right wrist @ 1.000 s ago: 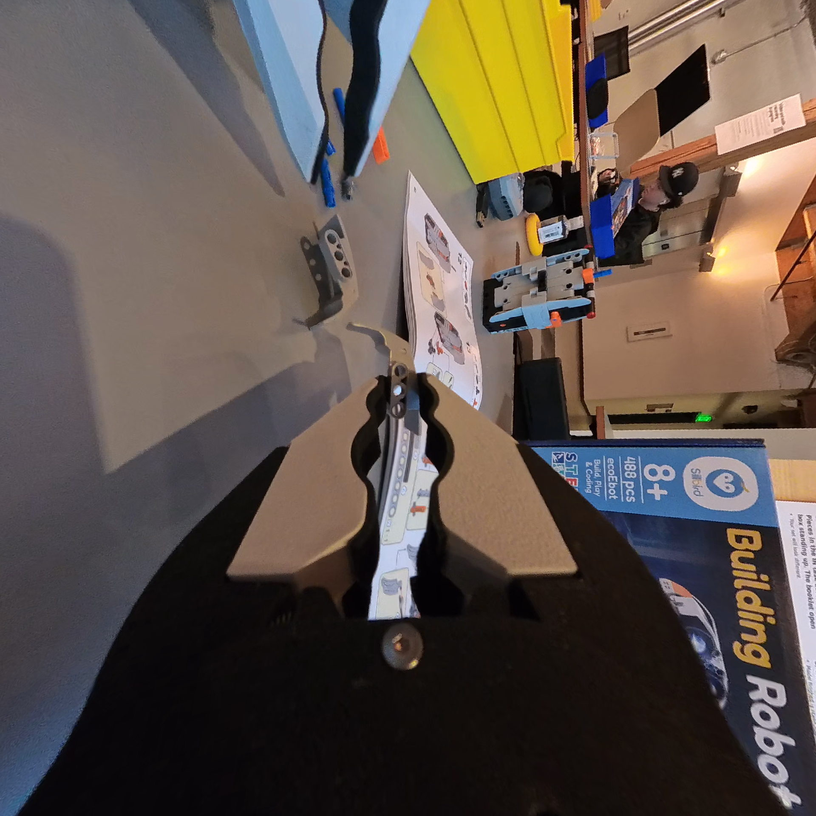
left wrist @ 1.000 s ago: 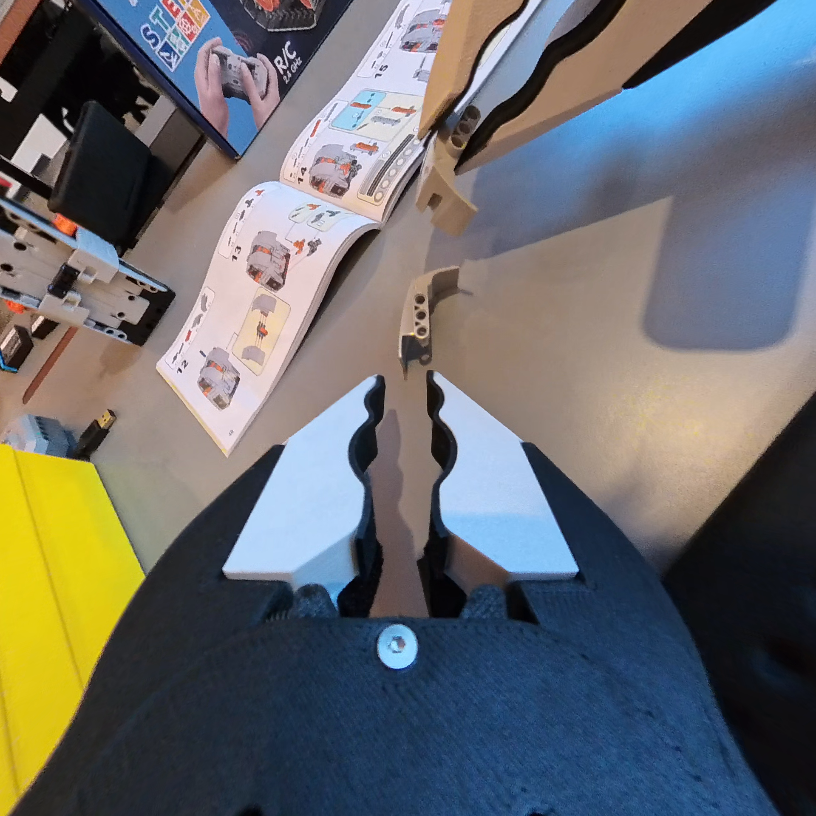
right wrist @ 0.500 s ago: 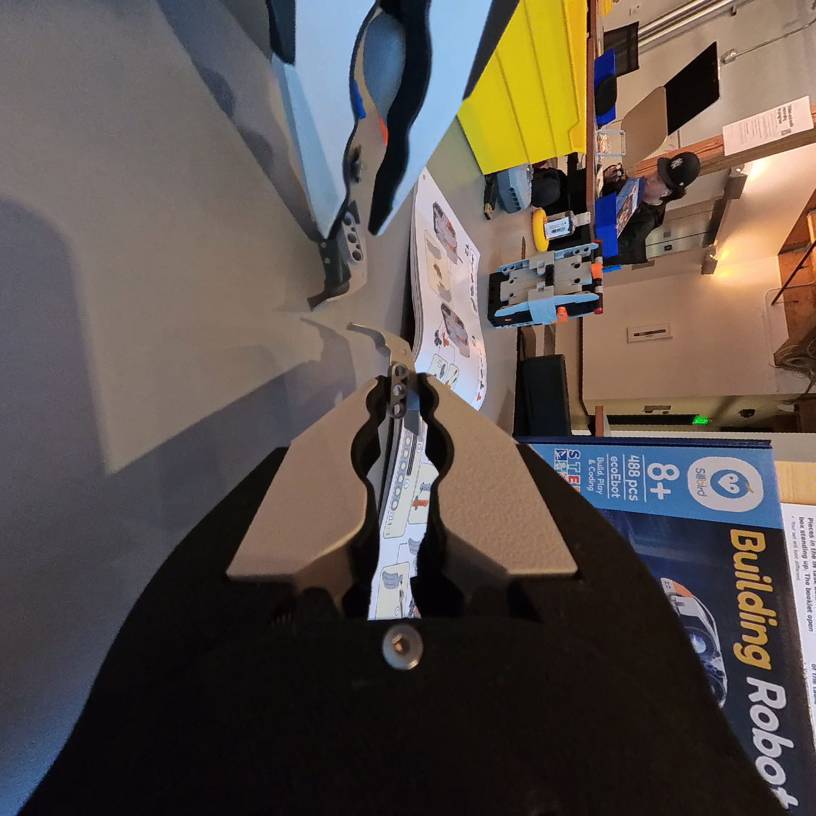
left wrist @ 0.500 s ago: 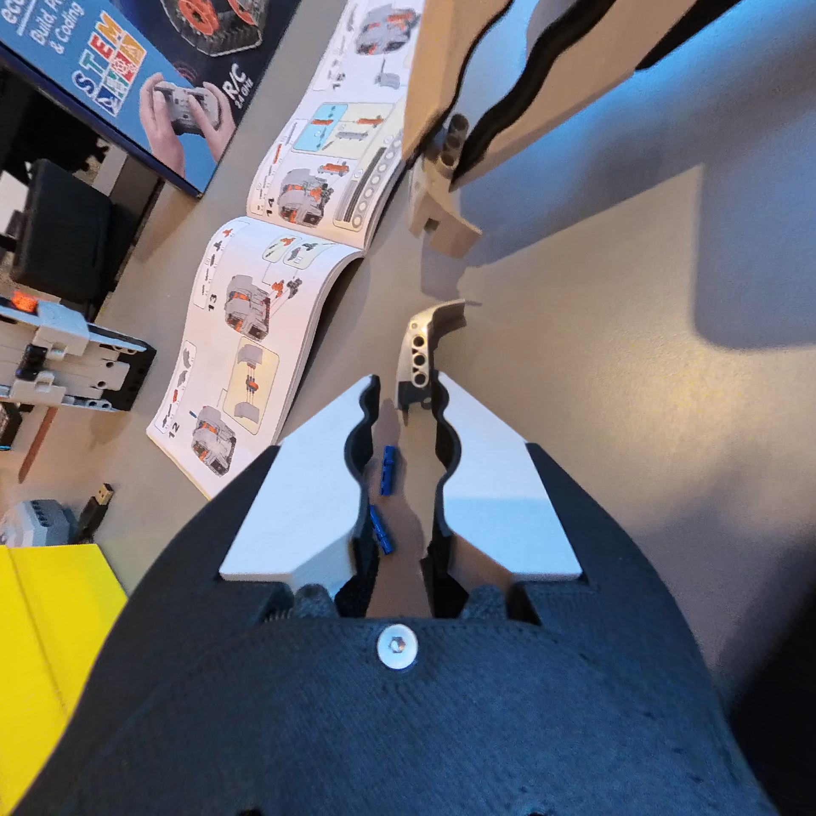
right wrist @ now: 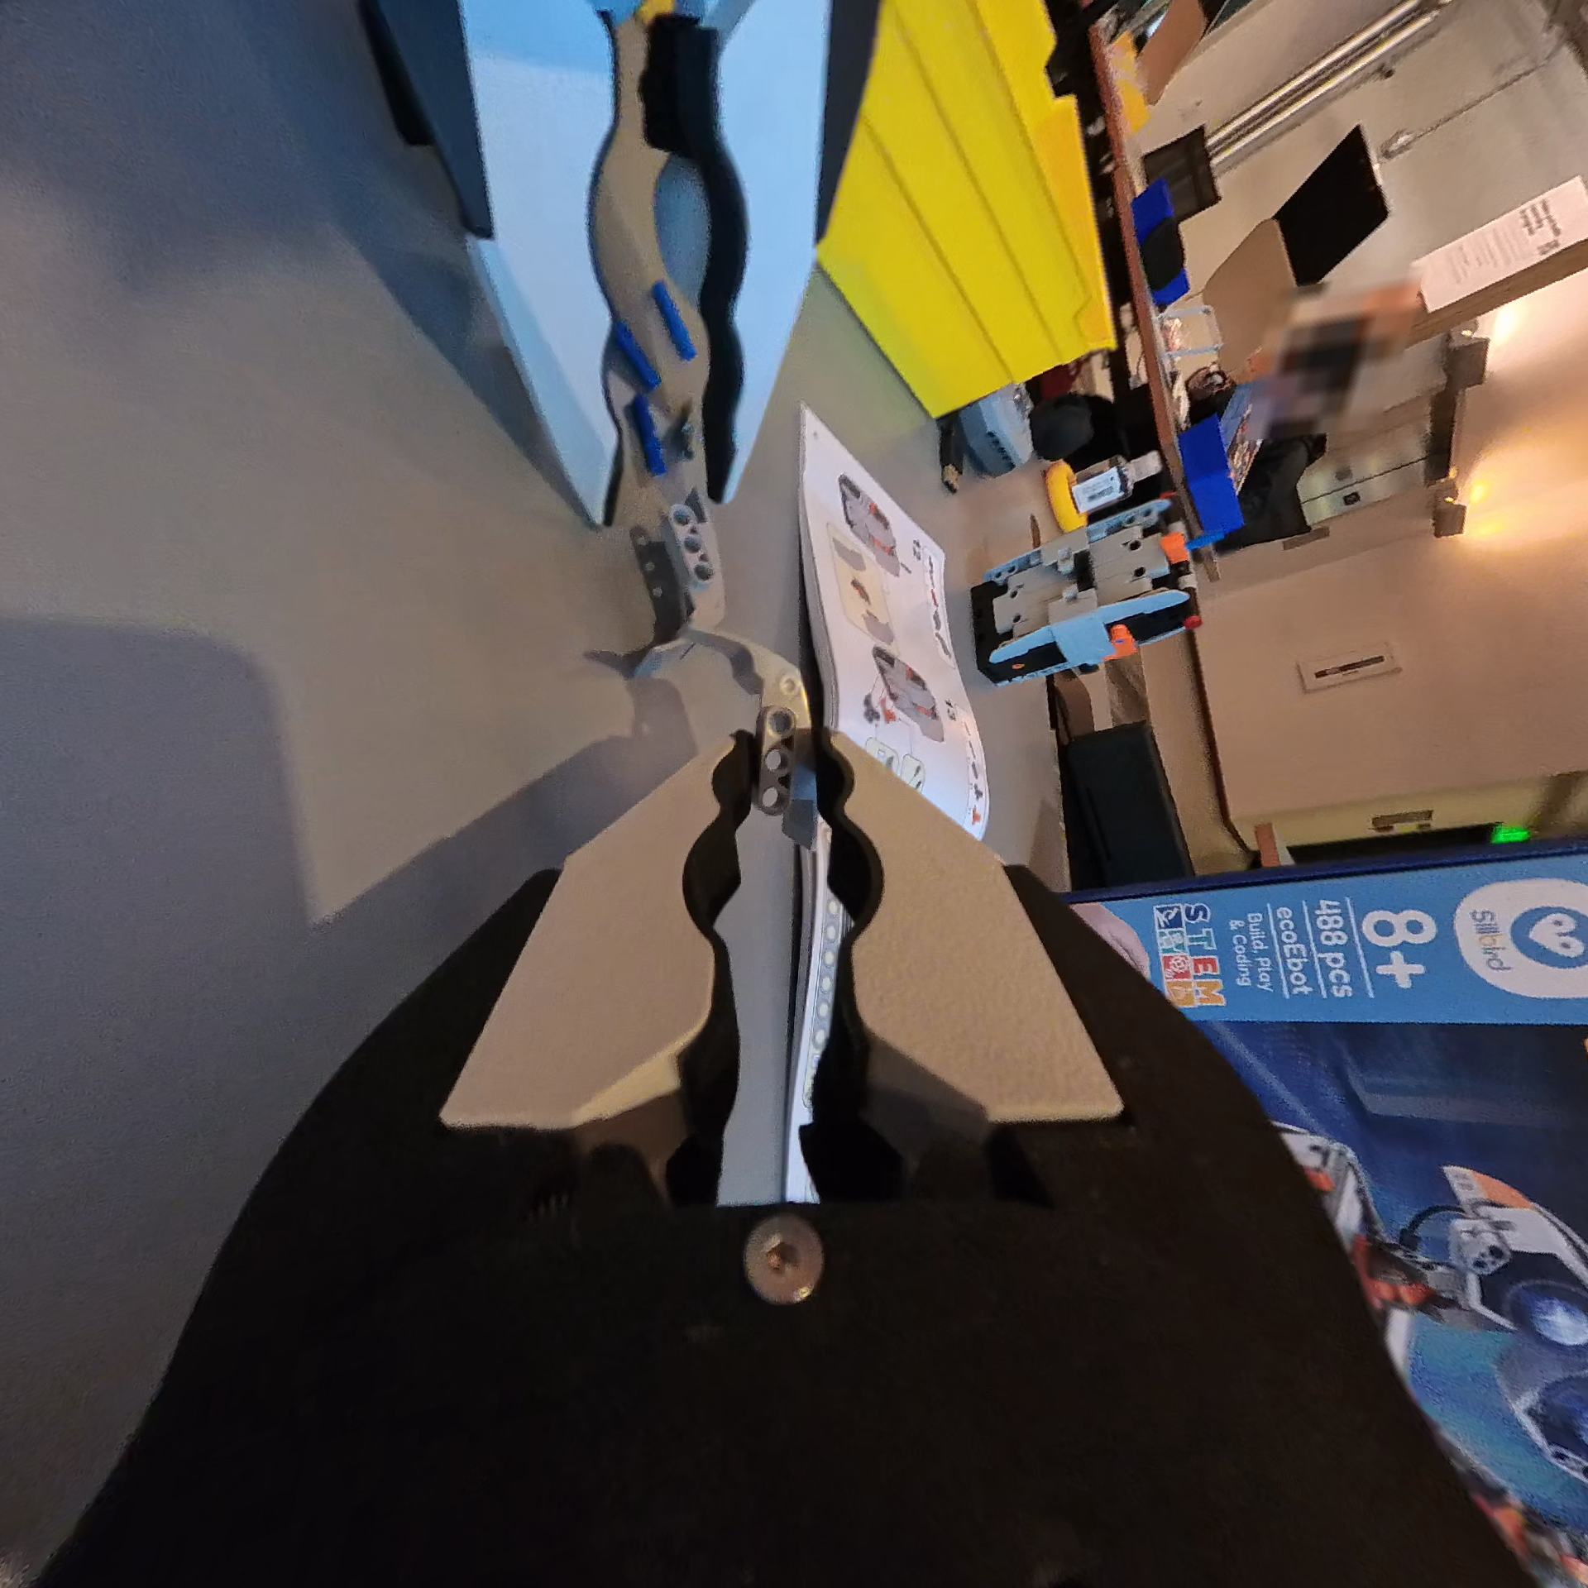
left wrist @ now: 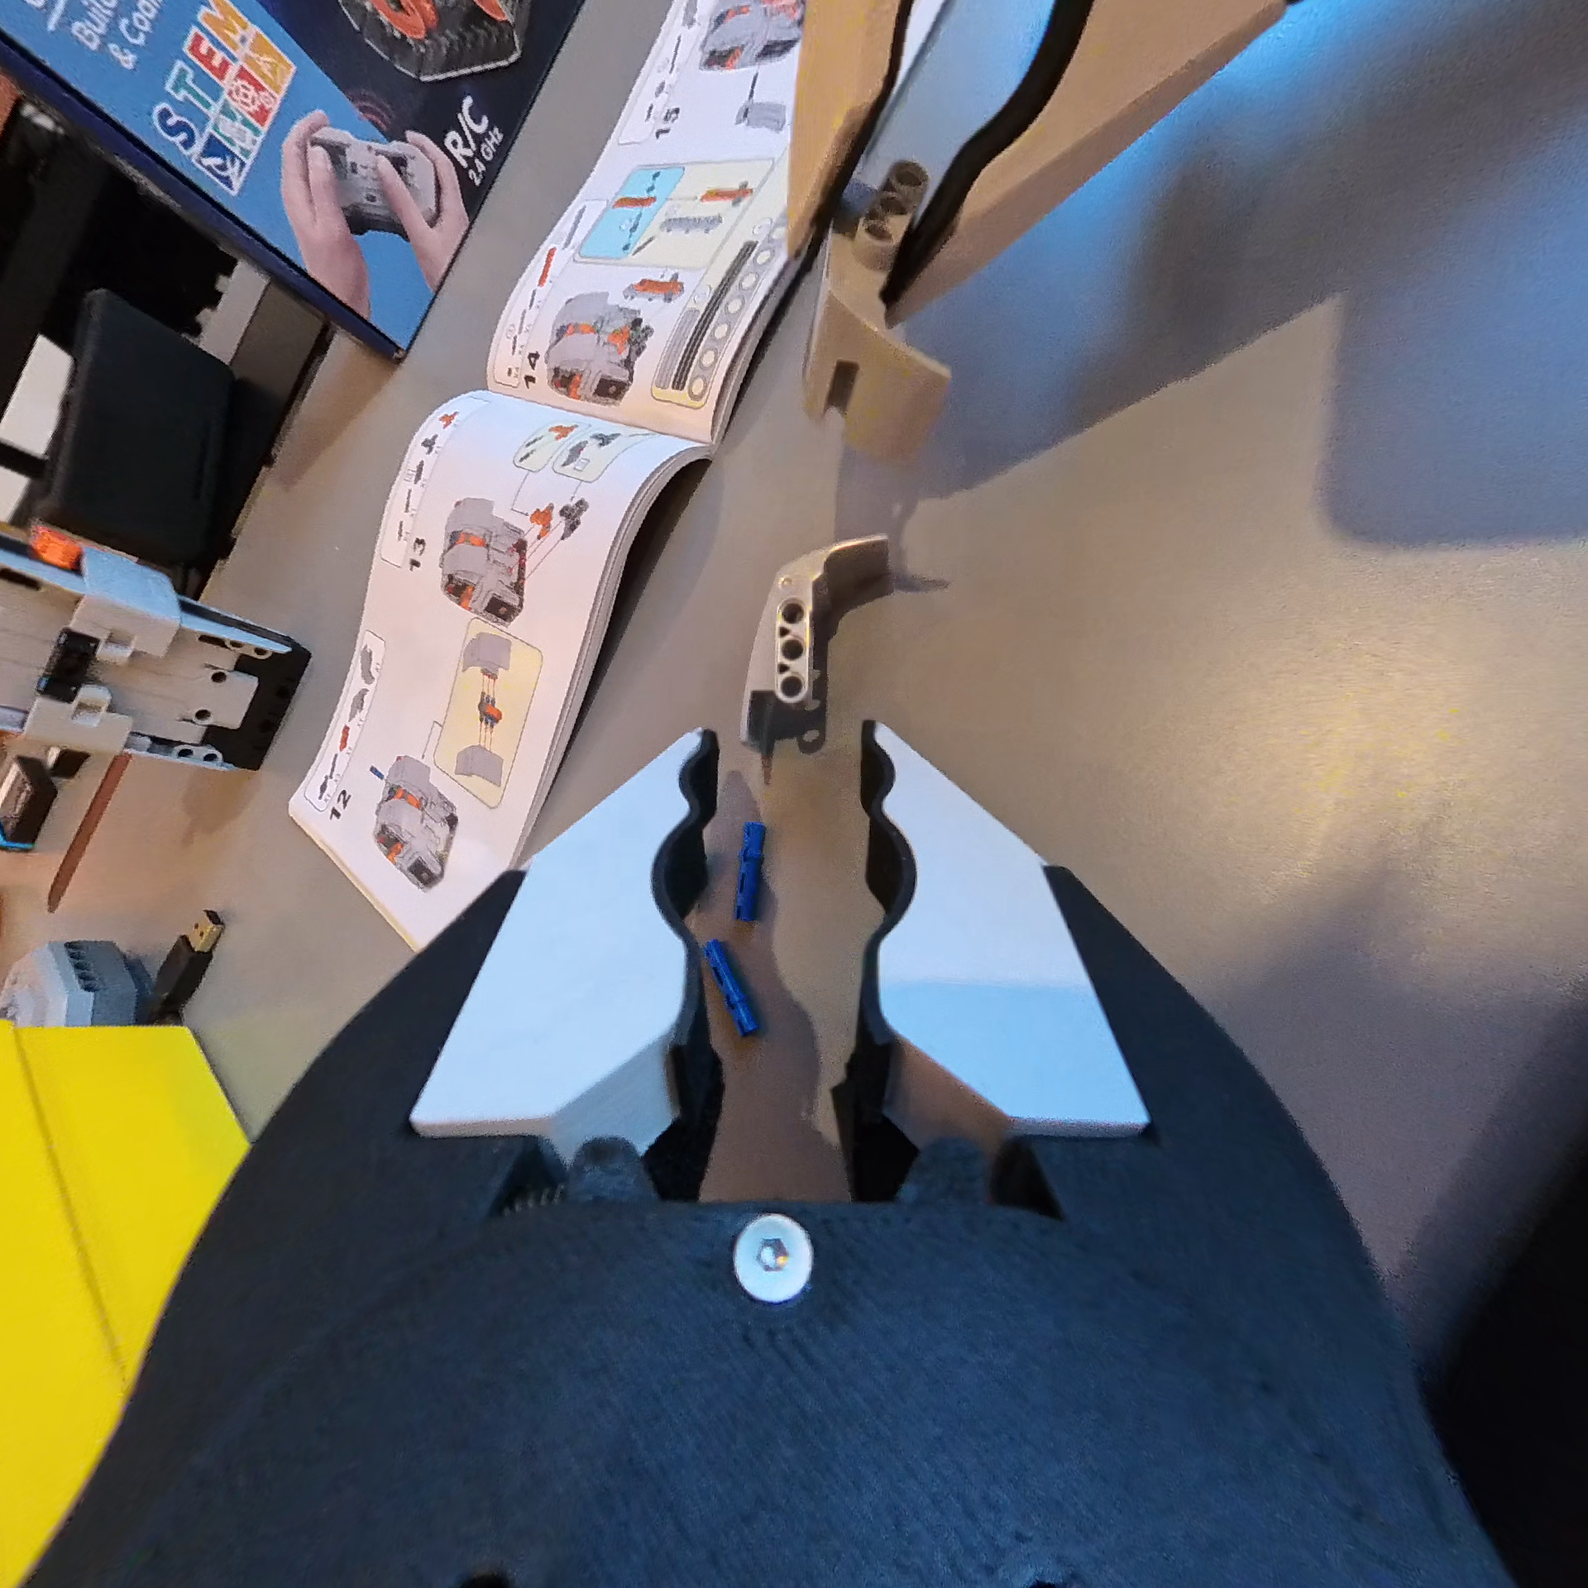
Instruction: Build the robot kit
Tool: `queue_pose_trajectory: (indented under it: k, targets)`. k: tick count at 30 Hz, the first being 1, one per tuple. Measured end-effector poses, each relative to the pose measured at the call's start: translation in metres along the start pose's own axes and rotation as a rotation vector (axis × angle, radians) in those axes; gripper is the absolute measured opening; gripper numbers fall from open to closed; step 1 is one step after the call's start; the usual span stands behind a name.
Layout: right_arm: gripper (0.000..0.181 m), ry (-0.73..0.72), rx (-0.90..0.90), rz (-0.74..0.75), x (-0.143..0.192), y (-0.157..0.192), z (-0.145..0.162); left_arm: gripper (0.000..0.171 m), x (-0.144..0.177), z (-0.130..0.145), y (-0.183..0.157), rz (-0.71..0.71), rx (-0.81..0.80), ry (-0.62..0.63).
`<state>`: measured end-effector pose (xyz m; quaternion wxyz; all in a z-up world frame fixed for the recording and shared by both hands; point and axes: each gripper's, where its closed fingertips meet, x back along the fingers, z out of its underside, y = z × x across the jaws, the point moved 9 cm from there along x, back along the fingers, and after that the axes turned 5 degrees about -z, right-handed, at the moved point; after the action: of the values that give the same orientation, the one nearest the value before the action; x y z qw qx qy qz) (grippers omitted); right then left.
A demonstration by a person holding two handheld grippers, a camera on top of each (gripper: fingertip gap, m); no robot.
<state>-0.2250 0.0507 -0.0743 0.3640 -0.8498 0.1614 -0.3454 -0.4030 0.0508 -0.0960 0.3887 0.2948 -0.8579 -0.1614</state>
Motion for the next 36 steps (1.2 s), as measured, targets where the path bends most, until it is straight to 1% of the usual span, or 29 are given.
queue_pose_trajectory:
  k: [2, 5, 14, 21, 28, 33, 36]
  targets:
    - [0.013, -0.039, -0.040, 0.010, 0.002, -0.003, 0.002, 0.029, 0.004, 0.002, -0.001, 0.006, 0.022, -0.030]
    - [0.013, -0.049, -0.057, 0.039, 0.003, -0.007, 0.007, 0.028, 0.001, 0.008, 0.001, 0.008, 0.029, -0.015]
    - [0.013, -0.009, -0.025, 0.024, -0.003, -0.003, 0.010, 0.024, 0.000, 0.013, 0.005, -0.015, 0.039, -0.011]
    - [0.013, -0.008, -0.027, 0.030, -0.002, -0.005, 0.011, 0.019, -0.003, 0.013, 0.006, -0.039, 0.033, -0.001]
    - [0.013, -0.002, -0.007, 0.026, -0.003, -0.003, 0.009, 0.019, -0.009, 0.010, 0.009, -0.049, 0.021, 0.007]
    - [0.013, 0.003, 0.007, 0.029, -0.003, -0.003, 0.007, 0.019, -0.009, 0.012, 0.011, -0.061, 0.048, 0.001]
    - [0.013, 0.009, 0.015, 0.032, -0.003, -0.002, 0.006, 0.023, -0.006, 0.013, 0.011, -0.061, 0.072, -0.015]
